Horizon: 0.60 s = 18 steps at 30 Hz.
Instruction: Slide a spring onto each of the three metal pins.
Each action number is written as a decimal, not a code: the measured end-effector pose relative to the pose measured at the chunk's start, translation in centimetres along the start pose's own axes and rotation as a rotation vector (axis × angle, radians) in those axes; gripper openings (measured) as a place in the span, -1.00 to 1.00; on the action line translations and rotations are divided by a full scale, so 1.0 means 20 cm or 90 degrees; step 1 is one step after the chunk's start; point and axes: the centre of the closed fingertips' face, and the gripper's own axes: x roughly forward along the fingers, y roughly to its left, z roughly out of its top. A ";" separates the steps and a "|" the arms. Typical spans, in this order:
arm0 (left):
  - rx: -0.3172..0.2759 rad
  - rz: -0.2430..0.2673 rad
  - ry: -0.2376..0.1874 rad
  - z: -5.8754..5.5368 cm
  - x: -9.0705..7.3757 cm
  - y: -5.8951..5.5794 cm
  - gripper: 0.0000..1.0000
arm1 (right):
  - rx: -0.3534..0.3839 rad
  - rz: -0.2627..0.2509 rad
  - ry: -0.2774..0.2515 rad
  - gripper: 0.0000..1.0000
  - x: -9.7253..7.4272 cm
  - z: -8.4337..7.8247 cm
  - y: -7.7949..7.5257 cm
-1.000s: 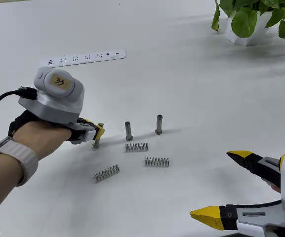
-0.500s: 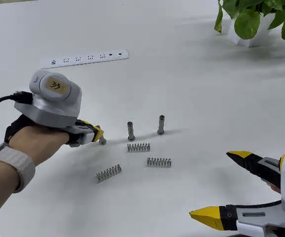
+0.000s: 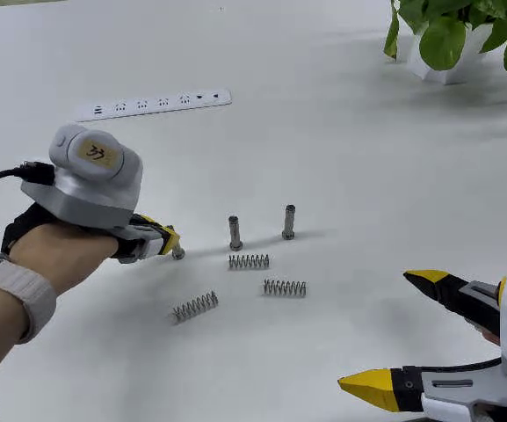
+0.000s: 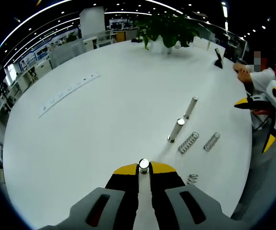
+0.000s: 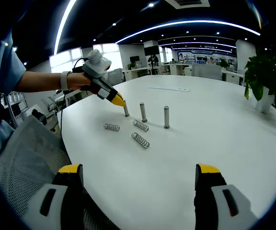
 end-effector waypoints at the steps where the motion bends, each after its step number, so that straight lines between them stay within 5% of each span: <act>1: 0.001 0.000 0.000 0.00 0.00 0.00 -0.84 | 0.000 0.000 0.000 0.97 0.00 0.00 0.00; 18: 0.025 -0.003 -0.013 -0.02 0.01 0.00 -0.83 | 0.001 0.004 0.004 0.96 0.01 0.00 0.01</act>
